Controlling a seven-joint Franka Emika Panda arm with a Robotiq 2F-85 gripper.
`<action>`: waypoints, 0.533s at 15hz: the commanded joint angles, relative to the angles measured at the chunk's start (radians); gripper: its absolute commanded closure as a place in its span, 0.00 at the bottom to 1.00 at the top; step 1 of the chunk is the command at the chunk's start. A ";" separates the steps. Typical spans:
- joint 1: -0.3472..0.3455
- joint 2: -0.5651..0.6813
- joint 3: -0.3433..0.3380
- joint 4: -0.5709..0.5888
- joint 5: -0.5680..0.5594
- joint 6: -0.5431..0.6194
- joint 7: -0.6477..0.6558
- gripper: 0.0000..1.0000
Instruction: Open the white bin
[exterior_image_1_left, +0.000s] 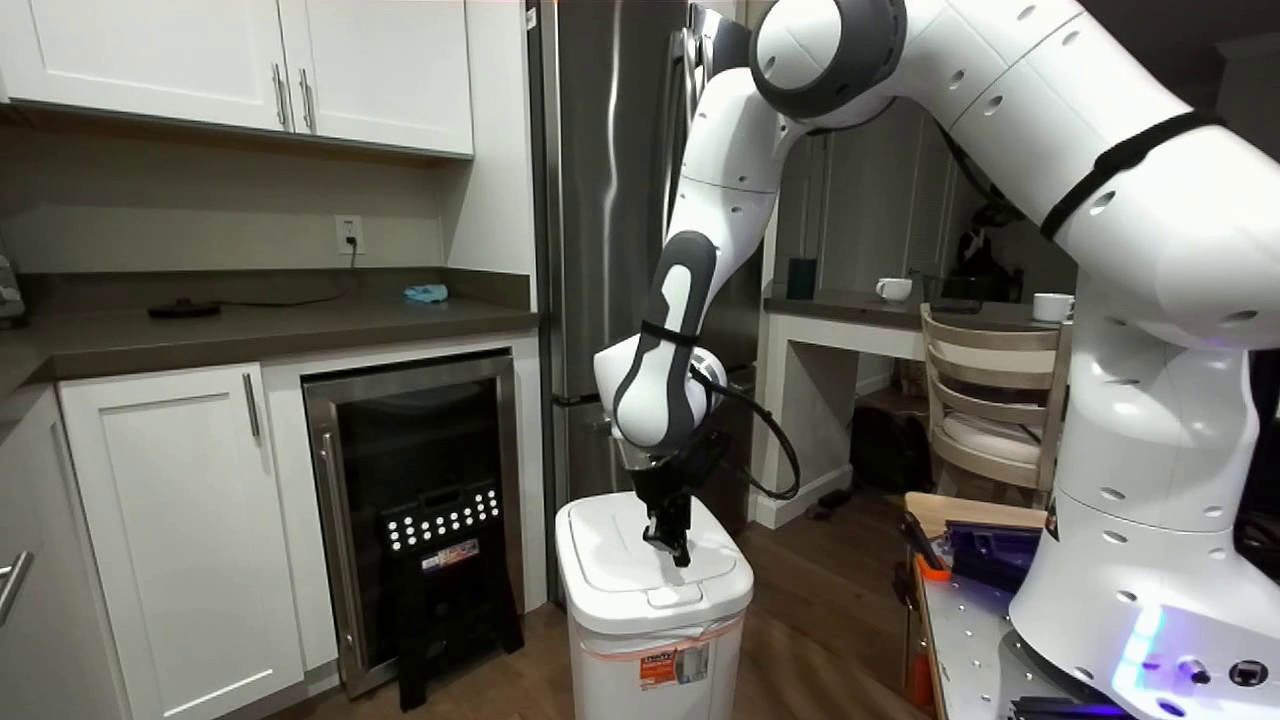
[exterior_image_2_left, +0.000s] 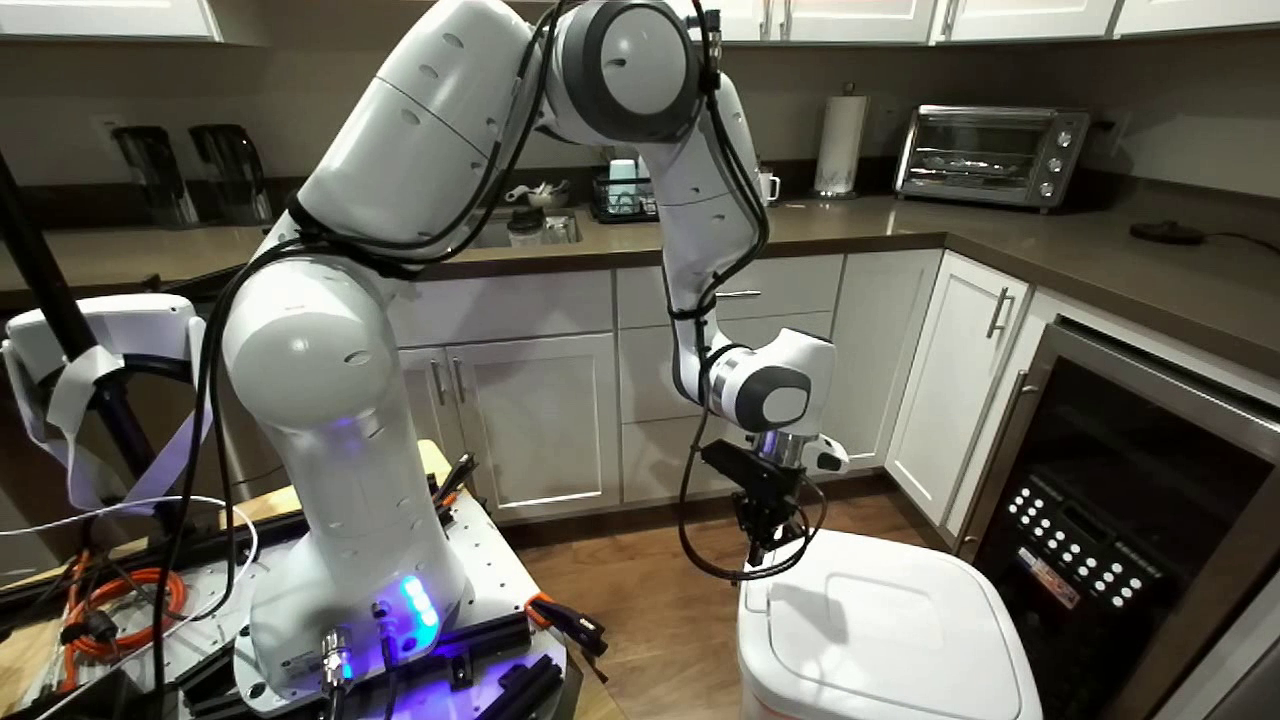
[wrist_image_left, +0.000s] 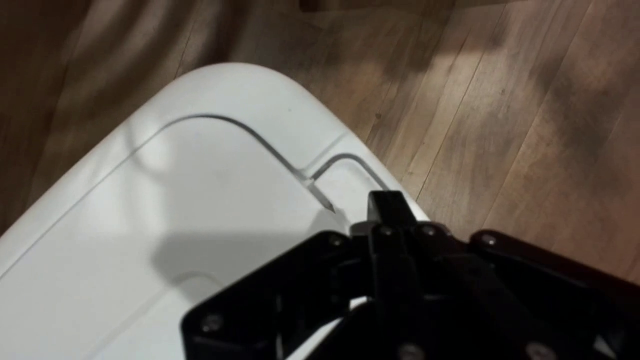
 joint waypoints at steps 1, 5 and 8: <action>-0.013 0.000 0.015 -0.039 0.024 0.030 0.000 1.00; -0.035 0.038 0.037 -0.045 0.040 0.083 -0.020 1.00; -0.076 0.095 0.068 -0.033 0.060 0.175 -0.042 1.00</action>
